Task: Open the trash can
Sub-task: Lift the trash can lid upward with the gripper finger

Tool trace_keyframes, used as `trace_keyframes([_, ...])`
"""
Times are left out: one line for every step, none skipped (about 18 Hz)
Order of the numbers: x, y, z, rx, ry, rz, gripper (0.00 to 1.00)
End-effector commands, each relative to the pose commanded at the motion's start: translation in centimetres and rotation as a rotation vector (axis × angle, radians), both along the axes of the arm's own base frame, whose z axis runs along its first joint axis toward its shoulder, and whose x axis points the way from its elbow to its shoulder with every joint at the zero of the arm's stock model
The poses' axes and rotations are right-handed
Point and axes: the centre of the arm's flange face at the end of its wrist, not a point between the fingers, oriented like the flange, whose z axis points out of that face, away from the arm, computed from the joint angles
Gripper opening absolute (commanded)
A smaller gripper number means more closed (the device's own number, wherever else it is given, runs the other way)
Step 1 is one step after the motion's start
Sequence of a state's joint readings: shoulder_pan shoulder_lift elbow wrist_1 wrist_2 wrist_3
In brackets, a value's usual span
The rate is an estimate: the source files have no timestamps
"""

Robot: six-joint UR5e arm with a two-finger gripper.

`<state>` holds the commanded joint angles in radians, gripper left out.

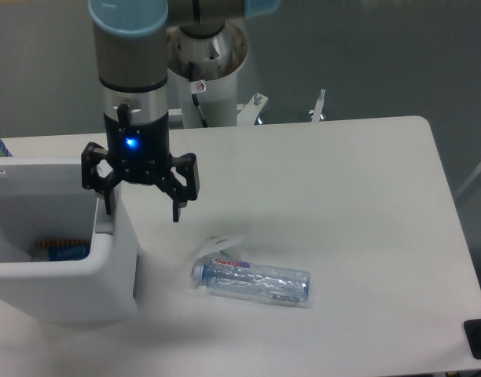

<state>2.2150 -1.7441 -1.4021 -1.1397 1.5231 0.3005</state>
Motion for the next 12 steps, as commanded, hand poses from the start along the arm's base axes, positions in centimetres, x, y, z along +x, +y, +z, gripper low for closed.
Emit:
trace_keyframes([-0.9, -0.4, -0.1, -0.013, 0.011, -0.006, 1.0])
trace_keyframes([-1.7, -0.9, -0.3, -0.03, 0.018, -0.019, 1.0])
trace_keyframes([-2.3, -1.4, -0.6, -0.048, 0.028, -0.039, 1.0])
trace_keyframes([-2.7, -1.7, -1.1, -0.065, 0.034, -0.062, 1.0])
trace_keyframes([-3.0, -2.3, -1.8, -0.086, 0.037, -0.08, 1.0])
trace_keyframes([-3.5, -3.1, -2.3, -0.11, 0.05, -0.092, 1.0])
trace_keyframes([-4.2, -4.1, -2.3, -0.132, 0.072, -0.099, 1.0])
trace_keyframes([-4.9, -5.1, -2.4, -0.151, 0.086, -0.108, 1.0])
trace_keyframes([-5.5, -6.1, -2.4, -0.162, 0.095, -0.125, 1.0])
trace_keyframes([-6.0, -6.9, -2.5, -0.173, 0.102, -0.143, 1.0])
trace_keyframes([-6.5, -7.7, -2.5, -0.181, 0.11, -0.156, 1.0])
trace_keyframes([-7.2, -8.4, -2.5, -0.189, 0.114, -0.16, 1.0])
